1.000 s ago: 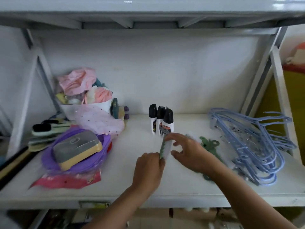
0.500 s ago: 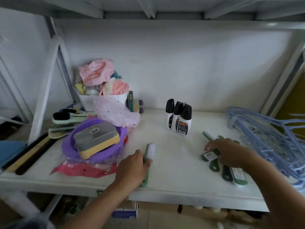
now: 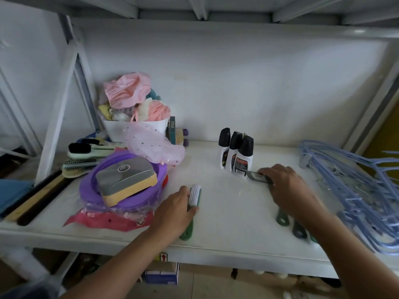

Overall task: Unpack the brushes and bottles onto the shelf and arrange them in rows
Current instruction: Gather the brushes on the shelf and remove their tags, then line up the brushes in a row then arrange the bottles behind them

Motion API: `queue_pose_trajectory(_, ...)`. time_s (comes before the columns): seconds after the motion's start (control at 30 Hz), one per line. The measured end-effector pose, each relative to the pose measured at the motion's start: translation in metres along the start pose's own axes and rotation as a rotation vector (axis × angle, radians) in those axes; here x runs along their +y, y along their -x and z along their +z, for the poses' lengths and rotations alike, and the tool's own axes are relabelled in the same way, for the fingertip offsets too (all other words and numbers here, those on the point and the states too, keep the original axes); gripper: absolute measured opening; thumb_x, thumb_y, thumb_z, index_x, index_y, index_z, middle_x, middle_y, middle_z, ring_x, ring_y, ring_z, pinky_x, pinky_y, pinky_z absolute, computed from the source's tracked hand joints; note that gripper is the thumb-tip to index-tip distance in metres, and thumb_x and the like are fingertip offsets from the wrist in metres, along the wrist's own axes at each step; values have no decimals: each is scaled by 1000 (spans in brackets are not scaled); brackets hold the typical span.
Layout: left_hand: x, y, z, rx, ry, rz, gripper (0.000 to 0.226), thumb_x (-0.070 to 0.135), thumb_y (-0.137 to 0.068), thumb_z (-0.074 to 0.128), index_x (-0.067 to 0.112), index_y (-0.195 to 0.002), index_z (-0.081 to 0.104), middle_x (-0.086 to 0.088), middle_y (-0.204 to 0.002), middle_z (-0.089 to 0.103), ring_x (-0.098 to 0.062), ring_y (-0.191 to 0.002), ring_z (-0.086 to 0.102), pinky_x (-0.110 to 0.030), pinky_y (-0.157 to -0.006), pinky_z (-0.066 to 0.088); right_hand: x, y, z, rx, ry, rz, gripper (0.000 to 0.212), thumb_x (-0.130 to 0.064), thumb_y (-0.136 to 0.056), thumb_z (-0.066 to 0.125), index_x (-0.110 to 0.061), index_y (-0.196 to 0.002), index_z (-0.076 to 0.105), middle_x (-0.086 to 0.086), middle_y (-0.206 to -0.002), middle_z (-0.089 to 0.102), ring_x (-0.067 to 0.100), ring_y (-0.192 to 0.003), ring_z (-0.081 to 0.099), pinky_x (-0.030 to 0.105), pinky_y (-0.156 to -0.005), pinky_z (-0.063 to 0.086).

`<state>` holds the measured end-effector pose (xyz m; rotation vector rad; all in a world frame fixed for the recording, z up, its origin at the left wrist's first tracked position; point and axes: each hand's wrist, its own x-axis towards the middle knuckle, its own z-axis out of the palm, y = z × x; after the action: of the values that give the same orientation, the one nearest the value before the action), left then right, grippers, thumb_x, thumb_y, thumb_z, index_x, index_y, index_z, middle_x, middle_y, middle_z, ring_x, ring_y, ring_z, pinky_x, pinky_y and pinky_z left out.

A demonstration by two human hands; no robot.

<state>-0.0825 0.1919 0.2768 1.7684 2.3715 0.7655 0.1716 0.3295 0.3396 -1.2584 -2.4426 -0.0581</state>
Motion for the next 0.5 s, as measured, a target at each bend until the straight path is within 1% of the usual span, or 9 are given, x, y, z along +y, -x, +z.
queue_pose_trajectory(0.07,-3,-6,3,66,38,-8,27,37,-94,67,20,-107,50,7,-86,59,-14,-79,60,-22,-56,34,-18,0,-5,-17,-187,-4,34,-16,-93,62,-27,-125,63,-4,-100,68,16,-90,63,31,-77,51)
queue_pose_trajectory(0.13,-4,-10,6,89,115,-28,25,33,-91,71,21,-103,52,7,-80,59,-13,-74,59,-22,-54,37,-32,1,-4,-185,-475,107,24,-19,-93,65,-26,-116,65,-10,-89,73,1,-74,66,17,-68,46)
queue_pose_trajectory(0.17,-2,-11,6,87,153,-37,25,31,-91,72,21,-103,52,6,-81,60,-13,-73,60,-23,-55,42,-38,2,-1,-299,-661,187,22,-18,-93,66,-19,-115,65,-7,-86,76,1,-70,68,17,-65,45)
queue_pose_trajectory(0.2,-1,-12,7,79,177,-41,27,31,-90,73,21,-105,53,5,-83,61,-12,-74,60,-24,-58,46,-44,2,3,-400,-850,267,23,-16,-94,66,-14,-117,64,-1,-86,78,7,-74,72,21,-65,46)
queue_pose_trajectory(0.27,2,-13,10,61,190,-38,33,33,-90,72,20,-112,52,6,-95,58,-10,-80,59,-20,-61,46,-54,1,13,-495,-1062,403,28,-12,-96,63,-11,-123,57,9,-90,78,22,-84,75,31,-69,51)
queue_pose_trajectory(0.3,3,-14,11,51,188,-39,38,36,-89,72,20,-116,51,5,-102,57,-11,-85,58,-19,-65,45,-58,0,18,-503,-1091,454,32,-11,-96,62,-13,-127,52,13,-92,77,26,-86,75,34,-72,54)
queue_pose_trajectory(0.37,3,-15,15,31,189,-39,48,40,-88,73,19,-123,49,3,-114,54,-13,-95,57,-20,-75,45,-64,-3,28,-510,-1073,505,43,-11,-95,62,-20,-134,46,16,-97,75,28,-87,75,34,-76,57)
queue_pose_trajectory(0.43,1,-16,17,12,209,-30,53,41,-88,73,19,-128,47,3,-120,53,-14,-98,57,-22,-79,48,-65,-4,37,-519,-976,476,50,-16,-93,65,-22,-138,45,13,-103,72,29,-92,72,33,-79,55)
queue_pose_trajectory(0.5,-1,-17,16,5,242,-27,53,38,-88,73,19,-130,47,3,-123,54,-13,-98,59,-22,-80,50,-66,-5,41,-532,-917,440,51,-19,-91,67,-22,-137,48,7,-109,70,30,-101,69,37,-90,57)
